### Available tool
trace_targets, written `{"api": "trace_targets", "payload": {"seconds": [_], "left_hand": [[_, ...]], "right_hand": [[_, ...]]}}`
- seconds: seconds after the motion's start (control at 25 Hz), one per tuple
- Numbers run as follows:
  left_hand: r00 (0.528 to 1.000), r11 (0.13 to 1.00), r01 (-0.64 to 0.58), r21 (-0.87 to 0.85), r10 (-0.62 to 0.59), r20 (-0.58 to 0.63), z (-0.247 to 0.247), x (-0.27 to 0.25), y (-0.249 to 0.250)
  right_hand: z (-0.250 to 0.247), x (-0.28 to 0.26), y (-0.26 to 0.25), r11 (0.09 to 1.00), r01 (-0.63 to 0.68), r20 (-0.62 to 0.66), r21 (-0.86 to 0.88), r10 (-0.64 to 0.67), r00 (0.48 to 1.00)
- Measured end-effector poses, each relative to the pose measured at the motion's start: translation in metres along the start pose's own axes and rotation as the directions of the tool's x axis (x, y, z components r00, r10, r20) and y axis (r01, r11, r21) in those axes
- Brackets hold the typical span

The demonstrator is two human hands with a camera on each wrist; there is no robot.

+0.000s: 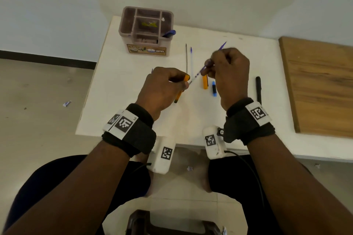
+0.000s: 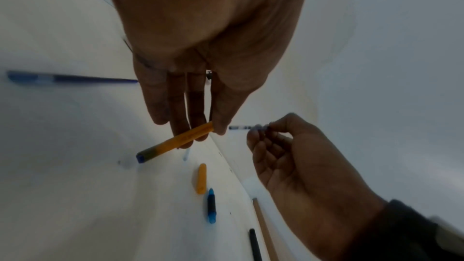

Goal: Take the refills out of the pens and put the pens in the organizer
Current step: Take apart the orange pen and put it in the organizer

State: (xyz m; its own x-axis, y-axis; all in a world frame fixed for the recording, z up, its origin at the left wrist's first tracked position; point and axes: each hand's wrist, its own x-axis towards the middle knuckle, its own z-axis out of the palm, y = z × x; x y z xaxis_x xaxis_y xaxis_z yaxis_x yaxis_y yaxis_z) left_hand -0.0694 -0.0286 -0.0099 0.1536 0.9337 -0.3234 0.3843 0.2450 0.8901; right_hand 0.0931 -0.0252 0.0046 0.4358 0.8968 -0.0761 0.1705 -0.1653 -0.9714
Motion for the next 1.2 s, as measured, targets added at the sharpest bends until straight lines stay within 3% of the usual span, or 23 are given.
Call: {"api": "trace_targets", "payload": {"seconds": [0.16, 0.6, 0.72, 0.96, 1.2], "left_hand": [[0.998, 1.000, 0.025, 0.010, -0.025, 0.055, 0.021, -0.003, 0.009], [0.996, 0.999, 0.038, 0.038, -0.041, 0.079, 0.049, 0.004, 0.020], [0.994, 1.000, -0.001, 0.023, -0.002, 0.107, 0.051, 0.002, 0.023], [0.999, 0.996, -0.021, -0.082, 0.024, 0.039, 0.046, 0.001, 0.030], [1.000, 0.991, -0.022, -0.134, 0.024, 0.015, 0.044, 0.002, 0.025]], "right_hand": [[-0.016, 0.006, -0.003, 0.989, 0.137, -0.039, -0.060, -0.140, 0.989], [-0.046, 0.012, 0.012, 0.981, 0.155, -0.062, -0.119, -0.163, 0.985], [-0.046, 0.012, 0.014, 0.972, 0.174, -0.021, -0.158, -0.179, 0.984], [-0.033, 0.004, 0.018, 0.956, 0.216, 0.140, -0.197, -0.191, 0.972], [-0.026, 0.008, 0.021, 0.968, 0.160, 0.163, -0.195, -0.129, 0.978]]}}
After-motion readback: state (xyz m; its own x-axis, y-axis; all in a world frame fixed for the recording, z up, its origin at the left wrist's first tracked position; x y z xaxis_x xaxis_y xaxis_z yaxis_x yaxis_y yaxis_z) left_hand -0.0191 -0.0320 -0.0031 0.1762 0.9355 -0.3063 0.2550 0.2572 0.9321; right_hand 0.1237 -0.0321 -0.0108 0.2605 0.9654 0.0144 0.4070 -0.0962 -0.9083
